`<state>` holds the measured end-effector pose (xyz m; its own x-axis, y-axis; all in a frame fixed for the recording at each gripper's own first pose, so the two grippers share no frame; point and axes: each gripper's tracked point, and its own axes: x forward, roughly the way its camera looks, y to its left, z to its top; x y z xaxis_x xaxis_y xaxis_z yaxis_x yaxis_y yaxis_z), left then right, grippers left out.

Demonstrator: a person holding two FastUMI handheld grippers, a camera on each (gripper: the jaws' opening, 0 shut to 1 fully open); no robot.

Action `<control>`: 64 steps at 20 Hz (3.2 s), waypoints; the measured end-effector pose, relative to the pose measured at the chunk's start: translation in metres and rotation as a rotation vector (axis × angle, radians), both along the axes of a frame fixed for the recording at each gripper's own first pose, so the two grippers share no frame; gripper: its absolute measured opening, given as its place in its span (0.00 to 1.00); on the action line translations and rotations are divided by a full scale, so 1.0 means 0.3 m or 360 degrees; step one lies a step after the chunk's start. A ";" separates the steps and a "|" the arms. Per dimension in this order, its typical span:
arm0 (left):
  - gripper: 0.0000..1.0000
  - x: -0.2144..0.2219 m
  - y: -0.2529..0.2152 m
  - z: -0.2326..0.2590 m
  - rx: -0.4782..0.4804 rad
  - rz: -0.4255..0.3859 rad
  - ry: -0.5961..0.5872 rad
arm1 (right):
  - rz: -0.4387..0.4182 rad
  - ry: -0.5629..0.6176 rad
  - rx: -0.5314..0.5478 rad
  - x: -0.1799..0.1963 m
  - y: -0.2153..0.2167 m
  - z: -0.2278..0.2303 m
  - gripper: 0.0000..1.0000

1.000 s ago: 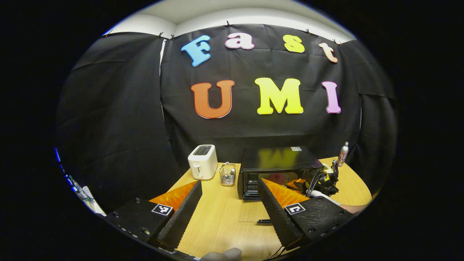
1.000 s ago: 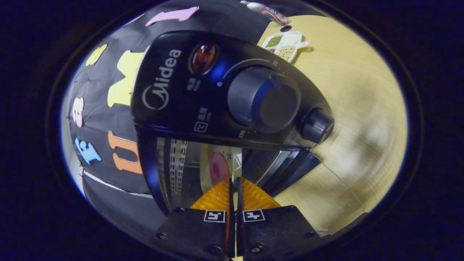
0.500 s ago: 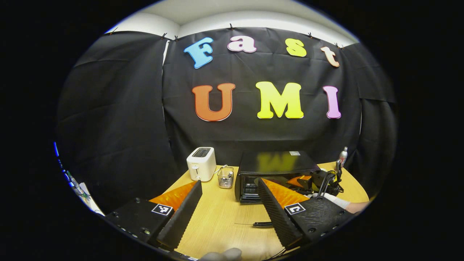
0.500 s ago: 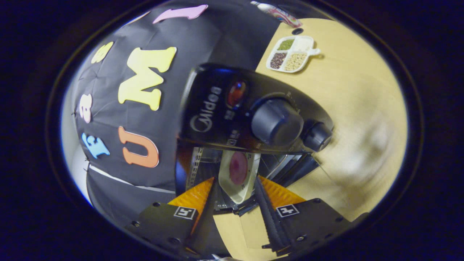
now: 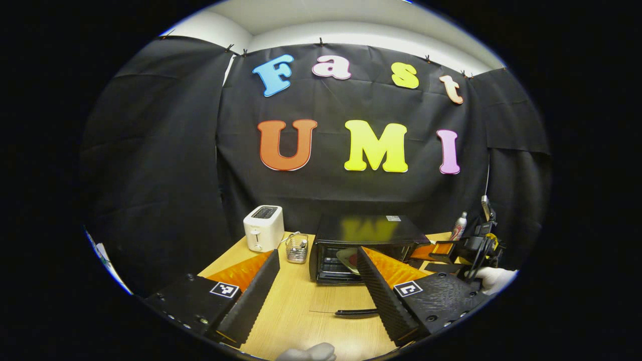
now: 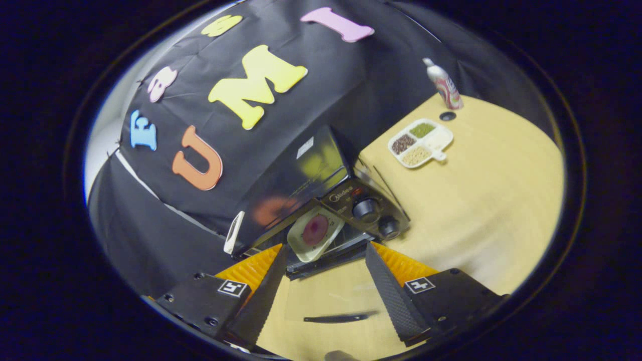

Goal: Open the electric oven with the left hand, put the food in, and close the electric oven.

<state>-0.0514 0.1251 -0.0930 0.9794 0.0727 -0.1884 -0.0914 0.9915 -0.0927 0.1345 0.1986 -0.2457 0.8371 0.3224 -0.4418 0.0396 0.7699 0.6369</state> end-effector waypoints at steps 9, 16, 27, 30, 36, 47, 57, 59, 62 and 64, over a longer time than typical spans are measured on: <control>0.95 0.021 -0.096 -0.116 0.0005 -0.0160 0.0031 | -0.0067 -0.0197 -0.0618 -0.228 -0.298 0.120 0.96; 0.95 0.054 -0.236 -0.299 0.0058 -0.0249 0.0124 | -0.0031 -0.0324 -0.1030 -0.351 -0.443 0.197 0.96; 0.95 0.023 -0.430 -0.723 -0.0011 -0.0393 0.0458 | -0.0050 -0.0245 -0.1222 -0.452 -0.601 0.236 0.96; 0.95 0.012 -0.449 -0.838 -0.0010 -0.0400 0.0569 | -0.0060 -0.0213 -0.1232 -0.471 -0.614 0.228 1.00; 0.95 0.039 -0.443 -0.955 0.0057 -0.0392 0.0658 | -0.0065 -0.0208 -0.1307 -0.497 -0.627 0.234 0.96; 0.95 0.086 -0.427 -0.979 0.0110 -0.0371 0.0677 | -0.0100 -0.0153 -0.1287 -0.510 -0.636 0.212 1.00; 0.96 0.117 -0.427 -0.879 0.0097 -0.0374 0.0619 | -0.0081 -0.0158 -0.1257 -0.506 -0.608 0.209 1.00; 0.96 0.138 -0.425 -0.847 0.0100 -0.0381 0.0598 | -0.0094 -0.0158 -0.1241 -0.505 -0.608 0.209 1.00; 0.96 0.174 -0.427 -0.774 0.0089 -0.0393 0.0542 | -0.0121 -0.0163 -0.1221 -0.497 -0.617 0.200 1.00; 0.96 0.207 -0.424 -0.727 0.0089 -0.0403 0.0496 | -0.0138 -0.0149 -0.1203 -0.496 -0.619 0.185 1.00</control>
